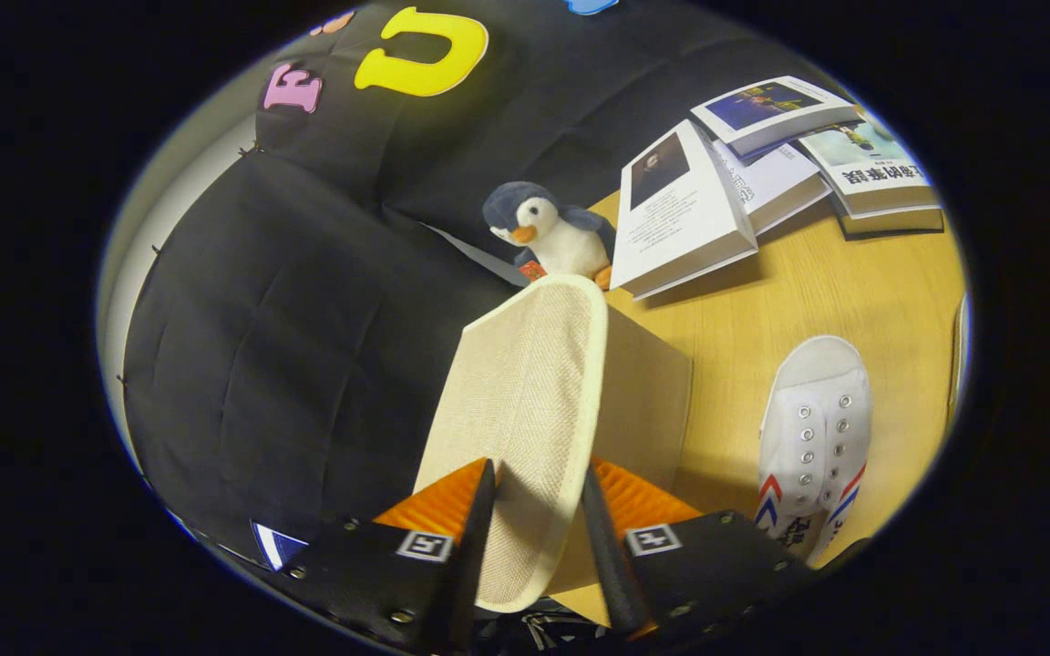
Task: Open the storage box then place both shoes into the box .Put the left shoe in first, then the right shoe, with the right side of both shoes facing outward in a uniform manner.
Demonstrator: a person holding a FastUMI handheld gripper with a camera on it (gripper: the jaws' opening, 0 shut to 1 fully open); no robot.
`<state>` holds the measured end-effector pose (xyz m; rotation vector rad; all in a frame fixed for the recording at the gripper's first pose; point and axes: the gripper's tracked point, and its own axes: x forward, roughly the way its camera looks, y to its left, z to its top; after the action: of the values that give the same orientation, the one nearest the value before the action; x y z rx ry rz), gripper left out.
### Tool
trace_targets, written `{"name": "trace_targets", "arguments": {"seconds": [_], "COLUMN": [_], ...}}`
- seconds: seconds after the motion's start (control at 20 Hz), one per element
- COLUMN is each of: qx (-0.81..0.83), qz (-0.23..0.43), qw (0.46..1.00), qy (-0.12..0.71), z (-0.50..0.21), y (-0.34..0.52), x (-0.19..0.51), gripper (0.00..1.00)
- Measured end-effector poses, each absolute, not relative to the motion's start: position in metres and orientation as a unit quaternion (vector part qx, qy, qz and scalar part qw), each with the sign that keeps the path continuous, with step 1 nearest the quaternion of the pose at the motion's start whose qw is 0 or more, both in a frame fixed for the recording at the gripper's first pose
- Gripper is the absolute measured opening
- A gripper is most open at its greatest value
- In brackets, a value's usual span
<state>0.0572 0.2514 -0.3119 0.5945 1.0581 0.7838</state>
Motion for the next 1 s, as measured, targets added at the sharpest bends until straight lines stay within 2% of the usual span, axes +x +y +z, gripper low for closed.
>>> {"name": "trace_targets", "arguments": {"seconds": [0.05, 0.1, 0.2, 0.6, 1.0], "qx": [0.283, 0.294, 0.306, 0.281, 0.217], "qz": [0.351, 0.346, 0.348, 0.4, 0.469], "qw": [0.748, 0.742, 0.73, 0.743, 0.748], "qy": [0.488, 0.493, 0.502, 0.457, 0.416], "z": [-0.306, -0.305, -0.297, -0.214, -0.147], "y": [0.247, 0.249, 0.253, 0.284, 0.379], "x": [0.061, 0.063, 0.062, 0.063, 0.051], "gripper": [0.45, 0.26, 0.15, 0.15, 0.15]}}
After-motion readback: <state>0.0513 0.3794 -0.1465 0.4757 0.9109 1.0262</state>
